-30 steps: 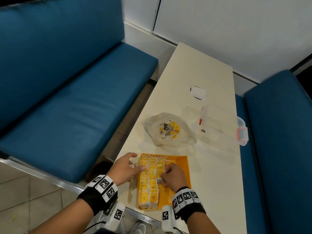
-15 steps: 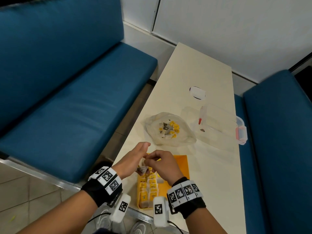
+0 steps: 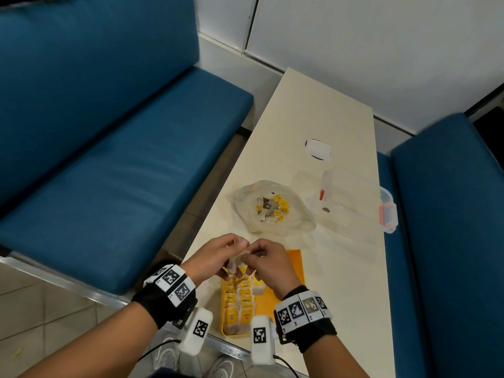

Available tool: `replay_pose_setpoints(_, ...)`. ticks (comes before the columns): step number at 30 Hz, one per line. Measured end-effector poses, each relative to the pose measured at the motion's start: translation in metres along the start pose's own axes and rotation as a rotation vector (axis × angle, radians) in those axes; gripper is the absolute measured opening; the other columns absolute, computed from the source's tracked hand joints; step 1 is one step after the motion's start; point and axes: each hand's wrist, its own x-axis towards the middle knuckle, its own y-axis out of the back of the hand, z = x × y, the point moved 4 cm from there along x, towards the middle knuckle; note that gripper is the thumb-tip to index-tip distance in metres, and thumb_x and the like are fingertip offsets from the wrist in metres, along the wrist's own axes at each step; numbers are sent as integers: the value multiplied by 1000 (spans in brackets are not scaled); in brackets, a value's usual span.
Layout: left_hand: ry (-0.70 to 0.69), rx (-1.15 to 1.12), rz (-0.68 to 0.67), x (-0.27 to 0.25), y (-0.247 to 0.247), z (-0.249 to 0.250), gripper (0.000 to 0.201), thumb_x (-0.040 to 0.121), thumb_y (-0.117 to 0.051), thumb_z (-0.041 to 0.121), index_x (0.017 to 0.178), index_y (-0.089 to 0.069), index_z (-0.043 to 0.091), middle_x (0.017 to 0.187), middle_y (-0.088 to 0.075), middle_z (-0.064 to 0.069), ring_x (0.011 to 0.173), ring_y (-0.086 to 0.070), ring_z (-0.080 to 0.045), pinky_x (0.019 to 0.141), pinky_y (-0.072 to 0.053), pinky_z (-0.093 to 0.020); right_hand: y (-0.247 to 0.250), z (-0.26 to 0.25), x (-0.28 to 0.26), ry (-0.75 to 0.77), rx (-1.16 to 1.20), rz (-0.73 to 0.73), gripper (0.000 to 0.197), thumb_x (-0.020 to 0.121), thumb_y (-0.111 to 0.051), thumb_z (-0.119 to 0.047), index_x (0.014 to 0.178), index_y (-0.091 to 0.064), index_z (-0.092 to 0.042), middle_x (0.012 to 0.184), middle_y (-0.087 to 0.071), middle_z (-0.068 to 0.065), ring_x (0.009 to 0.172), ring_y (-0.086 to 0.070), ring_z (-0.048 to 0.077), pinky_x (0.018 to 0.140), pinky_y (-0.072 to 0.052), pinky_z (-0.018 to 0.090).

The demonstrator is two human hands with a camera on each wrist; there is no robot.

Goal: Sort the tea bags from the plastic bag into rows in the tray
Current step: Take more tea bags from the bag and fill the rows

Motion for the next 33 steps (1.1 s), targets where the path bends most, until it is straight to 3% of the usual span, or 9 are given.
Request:
replay_pose_setpoints(3, 3, 6, 20, 0, 3, -4, 18, 97, -67, 28, 110, -69, 15, 89, -72, -5, 74, -69, -24, 55, -49, -29, 5, 1, 2, 0, 30, 37, 14, 83, -73, -9, 94, -65, -6, 70, -61, 3, 52, -62, 16, 45, -41, 27)
replay_pose_setpoints(5, 20, -21, 40, 1, 5, -8, 13, 97, -67, 20, 107, -69, 12, 86, -71, -5, 73, -67, -23, 55, -47, -28, 7, 2, 2, 4, 49, 33, 15, 84, -72, -5, 96, -64, -9, 71, -59, 0, 53, -62, 18, 45, -41, 28)
replay_pose_setpoints(11, 48, -146, 59, 5, 8, -10, 14, 99, -62, 14, 111, -66, 9, 91, -73, -9, 69, -66, -18, 55, -48, -26, 12, 1, 2, 28, 61, 17, 17, 87, -68, -1, 100, -64, -10, 71, -60, 0, 57, -65, 20, 48, -46, 30)
replay_pose_setpoints(16, 64, -188, -24, 4, 8, -9, 26, 100, -60, 7, 124, -64, 15, 92, -72, -11, 68, -64, -18, 56, -50, -24, 19, 3, 4, 34, 79, 29, 15, 87, -66, 1, 97, -61, -10, 72, -62, 3, 61, -67, 23, 51, -47, 30)
replay_pose_setpoints(22, 81, -199, -78, 4, 9, -14, 40, 96, -64, 4, 131, -59, 25, 113, -74, -11, 76, -69, -21, 61, -56, -26, 28, 2, 5, 67, 90, 74, 14, 89, -63, 3, 96, -56, -7, 73, -62, 8, 60, -68, 26, 51, -50, 31)
replay_pose_setpoints(25, 70, -180, -70, 1, 15, -15, 47, 97, -63, 3, 133, -58, 32, 107, -74, -13, 79, -70, -25, 64, -57, -28, 36, 3, 6, 74, 54, 131, 15, 89, -61, 2, 93, -54, -11, 74, -62, 10, 58, -68, 26, 51, -49, 31)
replay_pose_setpoints(27, 46, -167, -10, 0, 22, -14, 47, 98, -60, 1, 131, -62, 34, 101, -72, -12, 77, -70, -26, 63, -57, -29, 41, 6, 8, 72, 5, 160, 16, 89, -59, 2, 89, -54, -14, 74, -61, 10, 58, -68, 26, 50, -48, 31)
replay_pose_setpoints(30, -17, -133, 118, -1, 27, -9, 42, 100, -55, -1, 120, -71, 32, 82, -71, 0, 71, -69, -23, 58, -53, -28, 46, 10, 9, 48, -32, 143, 15, 86, -57, 5, 85, -58, -11, 73, -59, 9, 57, -68, 26, 50, -47, 31)
replay_pose_setpoints(33, -63, -8, 277, 3, 30, -8, 38, 100, -51, -2, 93, -81, 20, 92, -77, 1, 65, -64, -15, 56, -48, -28, 43, 12, 9, 13, -10, 81, 13, 87, -57, 7, 87, -66, -3, 69, -64, 11, 58, -68, 22, 53, -53, 30)
